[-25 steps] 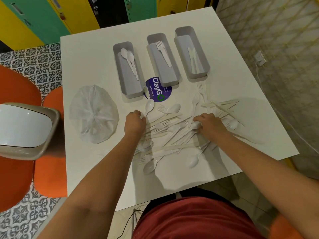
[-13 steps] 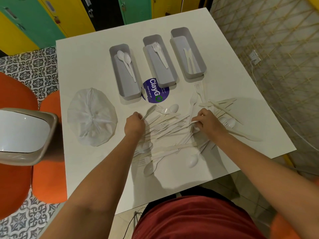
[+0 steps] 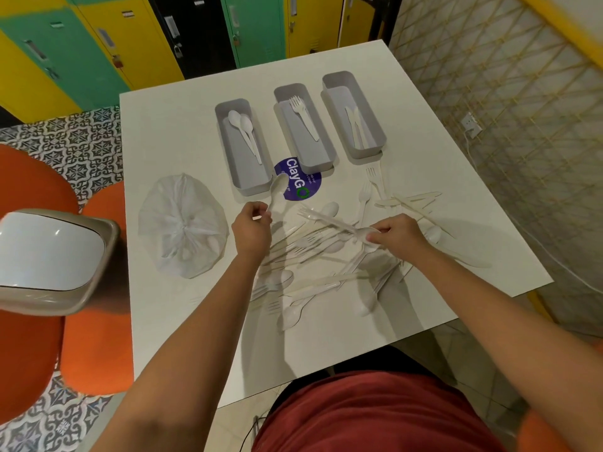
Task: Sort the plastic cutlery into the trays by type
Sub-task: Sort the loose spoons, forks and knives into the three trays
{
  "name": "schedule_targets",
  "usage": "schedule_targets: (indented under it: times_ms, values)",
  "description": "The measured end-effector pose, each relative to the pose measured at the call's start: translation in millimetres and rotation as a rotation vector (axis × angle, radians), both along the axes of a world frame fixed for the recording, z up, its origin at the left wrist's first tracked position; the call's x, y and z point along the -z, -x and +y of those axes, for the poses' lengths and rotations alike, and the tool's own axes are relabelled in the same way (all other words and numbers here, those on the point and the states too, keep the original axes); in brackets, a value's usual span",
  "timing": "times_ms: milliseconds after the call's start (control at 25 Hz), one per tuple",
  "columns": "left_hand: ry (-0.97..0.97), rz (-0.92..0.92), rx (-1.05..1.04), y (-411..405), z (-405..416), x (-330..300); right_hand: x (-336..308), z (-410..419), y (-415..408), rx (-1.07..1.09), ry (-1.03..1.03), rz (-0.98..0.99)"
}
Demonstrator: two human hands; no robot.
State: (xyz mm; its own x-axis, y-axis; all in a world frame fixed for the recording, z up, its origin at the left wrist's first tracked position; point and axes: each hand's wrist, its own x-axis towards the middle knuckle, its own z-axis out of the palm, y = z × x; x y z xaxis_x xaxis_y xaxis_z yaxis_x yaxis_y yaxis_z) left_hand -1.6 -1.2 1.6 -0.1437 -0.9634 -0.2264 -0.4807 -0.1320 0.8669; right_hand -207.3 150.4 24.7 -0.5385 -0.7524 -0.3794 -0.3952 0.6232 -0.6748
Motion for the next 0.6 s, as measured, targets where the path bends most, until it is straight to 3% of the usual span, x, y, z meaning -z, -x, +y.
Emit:
schedule_targets:
  times_ms: [240,600]
  values:
    - [-0.177,0.242,-0.151,-0.5,-5.3,-27.2,-18.3,-35.9,-24.0,0.116,-0.08,-0.247]
    - [-0.293,0.265,-0.238,-6.1,-47.7,-57.0,-38.4,-128.5,-46.9,-0.165,-0.123,-0.269]
